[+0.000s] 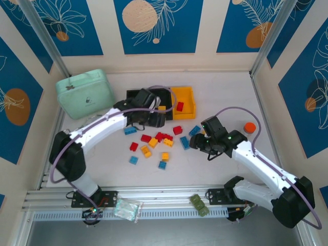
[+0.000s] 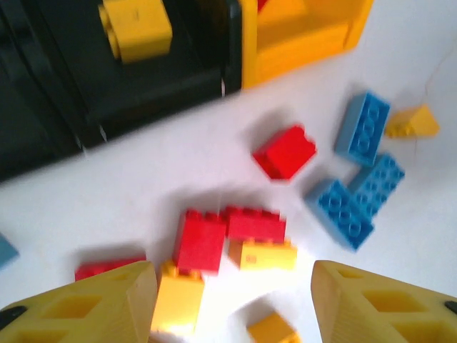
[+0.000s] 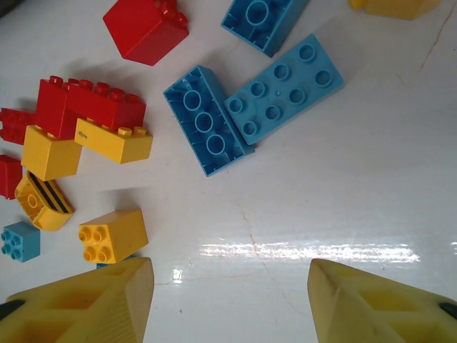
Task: Sort the legos into containers by color
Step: Pick up the lego from the center of the table.
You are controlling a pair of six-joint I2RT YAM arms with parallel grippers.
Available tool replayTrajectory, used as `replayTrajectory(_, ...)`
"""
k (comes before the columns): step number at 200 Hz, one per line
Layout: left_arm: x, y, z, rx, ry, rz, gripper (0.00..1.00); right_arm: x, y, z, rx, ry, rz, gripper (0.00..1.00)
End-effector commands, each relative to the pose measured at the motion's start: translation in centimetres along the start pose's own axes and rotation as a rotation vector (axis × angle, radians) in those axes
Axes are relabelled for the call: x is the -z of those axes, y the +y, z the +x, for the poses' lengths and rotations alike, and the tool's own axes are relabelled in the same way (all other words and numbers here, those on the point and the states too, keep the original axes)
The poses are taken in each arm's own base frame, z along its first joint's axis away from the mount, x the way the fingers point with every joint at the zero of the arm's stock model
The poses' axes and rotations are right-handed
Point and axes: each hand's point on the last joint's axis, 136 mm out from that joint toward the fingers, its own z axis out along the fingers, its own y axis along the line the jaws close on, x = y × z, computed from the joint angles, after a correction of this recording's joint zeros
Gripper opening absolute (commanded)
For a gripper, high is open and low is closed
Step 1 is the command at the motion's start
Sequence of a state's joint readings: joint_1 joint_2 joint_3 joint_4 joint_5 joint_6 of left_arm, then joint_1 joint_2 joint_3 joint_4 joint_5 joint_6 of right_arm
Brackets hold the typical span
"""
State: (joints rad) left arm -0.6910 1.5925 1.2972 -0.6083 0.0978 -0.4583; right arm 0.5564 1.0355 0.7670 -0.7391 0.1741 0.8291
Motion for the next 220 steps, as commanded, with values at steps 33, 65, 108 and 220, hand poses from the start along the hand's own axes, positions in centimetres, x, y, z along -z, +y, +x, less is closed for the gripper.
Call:
replayTrajectory(33, 1.6, 0.6, 6.2, 0.101, -0.018, 0.104, 0.59, -1.5, 3.0, -2.1, 0.089, 0.033, -0.037, 0.57)
replayTrajectory(65, 2.1, 2.1, 8.5, 0.157, -0.035, 0.084, 0.60, -4.0, 4.0, -3.1, 0.142, 0.071, -0.018, 0.56)
replayTrajectory(108, 1.7, 3.6, 10.8, 0.211, -0.022, 0.060, 0.60, -7.2, 4.4, -4.4, 0.215, 0.109, 0.047, 0.57)
replayTrajectory(220, 1.6, 4.8, 12.1, 0.244, -0.021, 0.026, 0.60, -11.9, 3.7, -3.9, 0.334, 0.186, 0.185, 0.57)
